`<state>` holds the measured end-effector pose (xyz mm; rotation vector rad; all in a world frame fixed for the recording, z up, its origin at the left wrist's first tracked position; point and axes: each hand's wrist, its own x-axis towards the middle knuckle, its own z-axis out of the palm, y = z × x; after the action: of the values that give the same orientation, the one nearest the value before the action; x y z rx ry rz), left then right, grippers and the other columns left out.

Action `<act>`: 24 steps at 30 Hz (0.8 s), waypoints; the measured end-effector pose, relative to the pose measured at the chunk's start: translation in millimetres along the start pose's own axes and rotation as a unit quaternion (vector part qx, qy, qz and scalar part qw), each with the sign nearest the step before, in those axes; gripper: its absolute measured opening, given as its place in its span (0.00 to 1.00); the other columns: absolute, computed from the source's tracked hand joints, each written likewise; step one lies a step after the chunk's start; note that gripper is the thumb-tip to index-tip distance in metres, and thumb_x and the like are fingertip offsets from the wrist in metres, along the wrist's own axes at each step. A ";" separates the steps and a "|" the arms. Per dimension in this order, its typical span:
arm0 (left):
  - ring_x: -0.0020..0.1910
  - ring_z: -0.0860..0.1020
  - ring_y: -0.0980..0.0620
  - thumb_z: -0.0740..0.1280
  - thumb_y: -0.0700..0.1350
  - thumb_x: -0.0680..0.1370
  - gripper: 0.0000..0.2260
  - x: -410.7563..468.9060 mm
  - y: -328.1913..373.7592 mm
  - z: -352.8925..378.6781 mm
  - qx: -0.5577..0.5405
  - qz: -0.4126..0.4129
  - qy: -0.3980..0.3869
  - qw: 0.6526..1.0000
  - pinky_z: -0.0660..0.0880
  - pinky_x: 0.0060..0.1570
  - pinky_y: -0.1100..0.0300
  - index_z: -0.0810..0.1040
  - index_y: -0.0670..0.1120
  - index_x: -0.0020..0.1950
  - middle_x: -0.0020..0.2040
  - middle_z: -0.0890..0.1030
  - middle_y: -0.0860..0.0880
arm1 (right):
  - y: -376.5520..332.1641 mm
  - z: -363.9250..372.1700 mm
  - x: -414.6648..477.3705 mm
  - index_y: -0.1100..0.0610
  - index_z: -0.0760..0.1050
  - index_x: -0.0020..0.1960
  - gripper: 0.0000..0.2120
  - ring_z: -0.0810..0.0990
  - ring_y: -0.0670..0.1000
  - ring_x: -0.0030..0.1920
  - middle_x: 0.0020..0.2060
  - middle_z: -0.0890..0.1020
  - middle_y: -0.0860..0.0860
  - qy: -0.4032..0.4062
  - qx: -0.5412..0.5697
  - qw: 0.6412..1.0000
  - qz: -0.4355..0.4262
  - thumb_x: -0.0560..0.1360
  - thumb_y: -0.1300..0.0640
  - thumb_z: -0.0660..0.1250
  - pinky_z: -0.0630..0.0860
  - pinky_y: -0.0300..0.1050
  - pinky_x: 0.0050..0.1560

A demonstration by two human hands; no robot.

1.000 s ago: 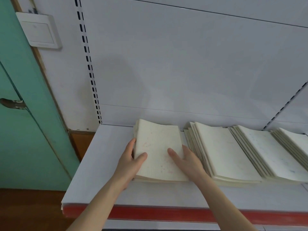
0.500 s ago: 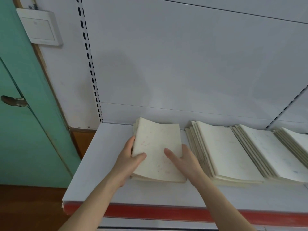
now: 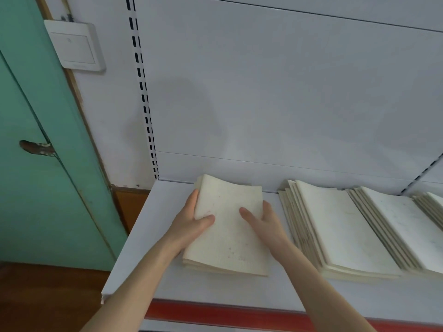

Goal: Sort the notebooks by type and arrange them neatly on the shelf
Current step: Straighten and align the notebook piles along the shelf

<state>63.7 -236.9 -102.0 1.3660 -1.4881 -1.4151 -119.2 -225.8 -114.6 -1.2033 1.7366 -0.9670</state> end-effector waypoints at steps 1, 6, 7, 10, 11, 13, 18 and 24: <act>0.50 0.74 0.64 0.64 0.42 0.78 0.25 0.6 -1.5 1.4 -0.001 0.006 0.001 1.000 0.73 0.45 0.64 0.58 0.65 0.64 0.53 0.73 0.64 | -0.8 1.0 1.0 0.52 0.65 0.63 0.22 0.78 0.50 0.52 0.53 0.77 0.48 0.008 -0.008 1.000 -0.009 0.73 0.46 0.67 0.77 0.51 0.54; 0.55 0.76 0.58 0.65 0.45 0.77 0.26 8.8 -2.9 4.4 0.035 0.021 -0.011 0.999 0.72 0.59 0.53 0.58 0.62 0.69 0.56 0.74 0.64 | -0.9 -4.2 3.6 0.52 0.66 0.63 0.23 0.79 0.50 0.53 0.54 0.77 0.48 0.021 -0.039 0.999 -0.015 0.72 0.44 0.66 0.77 0.53 0.54; 0.56 0.76 0.58 0.65 0.47 0.77 0.25 10.6 -3.0 3.3 0.039 0.020 -0.015 0.999 0.72 0.60 0.52 0.59 0.62 0.68 0.56 0.74 0.63 | -0.2 -5.0 3.3 0.52 0.67 0.63 0.22 0.79 0.49 0.52 0.54 0.78 0.48 0.017 -0.026 0.999 -0.013 0.73 0.45 0.66 0.78 0.52 0.54; 0.60 0.74 0.56 0.67 0.52 0.74 0.30 14.6 -5.5 1.2 0.001 -0.003 -0.040 0.999 0.71 0.63 0.50 0.56 0.59 0.71 0.63 0.73 0.58 | 0.4 -5.5 2.9 0.53 0.67 0.63 0.19 0.78 0.48 0.52 0.52 0.77 0.45 0.010 0.018 1.000 -0.017 0.75 0.49 0.66 0.77 0.48 0.53; 0.63 0.73 0.55 0.68 0.55 0.71 0.35 17.0 -8.1 1.1 -0.014 -0.014 -0.047 0.999 0.69 0.64 0.49 0.54 0.61 0.73 0.67 0.71 0.57 | -1.0 -5.3 2.4 0.52 0.66 0.62 0.18 0.78 0.47 0.52 0.51 0.76 0.44 0.009 0.029 0.999 -0.017 0.75 0.49 0.65 0.76 0.46 0.53; 0.66 0.70 0.53 0.68 0.60 0.65 0.39 21.2 -12.5 2.5 -0.028 -0.021 -0.054 0.998 0.67 0.66 0.48 0.53 0.65 0.72 0.71 0.67 0.56 | -1.4 -4.8 3.5 0.51 0.66 0.62 0.17 0.77 0.47 0.53 0.51 0.76 0.44 0.007 0.038 0.999 -0.018 0.76 0.49 0.64 0.75 0.45 0.52; 0.63 0.73 0.54 0.66 0.51 0.74 0.32 21.3 -11.9 1.5 -0.050 0.003 -0.047 0.998 0.68 0.65 0.48 0.55 0.61 0.73 0.67 0.71 0.55 | -5.6 -3.3 2.5 0.54 0.65 0.65 0.21 0.77 0.47 0.55 0.57 0.76 0.48 -0.009 0.009 1.000 -0.026 0.76 0.50 0.65 0.76 0.44 0.54; 0.71 0.61 0.59 0.67 0.65 0.69 0.39 -17.5 -10.3 -8.4 0.102 0.068 -0.060 0.991 0.62 0.71 0.52 0.50 0.62 0.74 0.73 0.59 0.62 | -14.3 -31.3 -41.2 0.56 0.48 0.76 0.37 0.69 0.39 0.53 0.60 0.69 0.39 -0.084 -0.043 0.995 -0.006 0.75 0.50 0.65 0.67 0.31 0.50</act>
<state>78.2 -221.1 -107.0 1.2911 -1.8111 -1.3072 -133.1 -185.5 -81.9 -1.3132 1.6531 -0.7796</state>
